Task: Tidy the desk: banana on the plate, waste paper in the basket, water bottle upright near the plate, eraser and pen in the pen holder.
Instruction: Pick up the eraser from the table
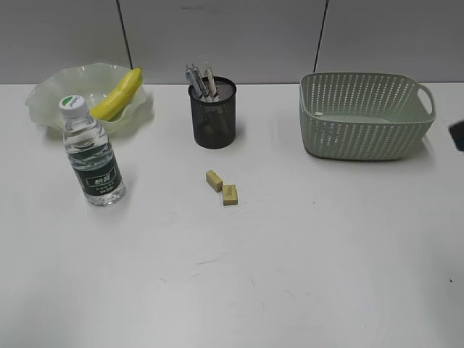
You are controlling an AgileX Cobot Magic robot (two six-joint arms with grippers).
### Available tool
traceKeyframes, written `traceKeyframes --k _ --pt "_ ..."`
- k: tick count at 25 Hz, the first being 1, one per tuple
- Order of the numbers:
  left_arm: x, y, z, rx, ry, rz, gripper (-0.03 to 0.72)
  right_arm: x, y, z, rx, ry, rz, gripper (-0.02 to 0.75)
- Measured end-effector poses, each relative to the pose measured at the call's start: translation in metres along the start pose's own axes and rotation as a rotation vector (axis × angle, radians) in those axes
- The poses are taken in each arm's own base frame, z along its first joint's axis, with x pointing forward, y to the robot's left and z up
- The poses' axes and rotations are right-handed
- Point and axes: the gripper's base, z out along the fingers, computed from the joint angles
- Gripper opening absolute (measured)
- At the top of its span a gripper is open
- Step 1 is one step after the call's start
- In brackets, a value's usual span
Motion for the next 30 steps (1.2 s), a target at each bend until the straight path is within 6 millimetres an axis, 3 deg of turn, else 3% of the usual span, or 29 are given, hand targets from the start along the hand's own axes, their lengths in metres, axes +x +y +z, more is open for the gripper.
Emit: traceKeyframes --k 6,12,20,26,30 --pt "0.049 -0.005 0.028 0.029 0.012 -0.017 0.293 -0.052 -0.009 0.038 -0.009 0.034 -0.008 0.312" --pt "0.063 -0.005 0.014 0.028 -0.092 -0.020 0.293 -0.083 -0.012 0.090 -0.029 0.099 -0.012 0.312" --pt "0.088 -0.004 -0.015 0.024 -0.323 -0.028 0.293 -0.107 0.027 0.164 -0.133 0.176 -0.111 0.312" --pt "0.090 -0.004 -0.016 0.024 -0.337 -0.028 0.293 -0.124 0.050 0.222 -0.195 0.266 -0.109 0.312" --pt "0.090 -0.004 -0.016 0.023 -0.337 -0.028 0.293 -0.128 0.055 0.261 -0.203 0.355 -0.093 0.373"
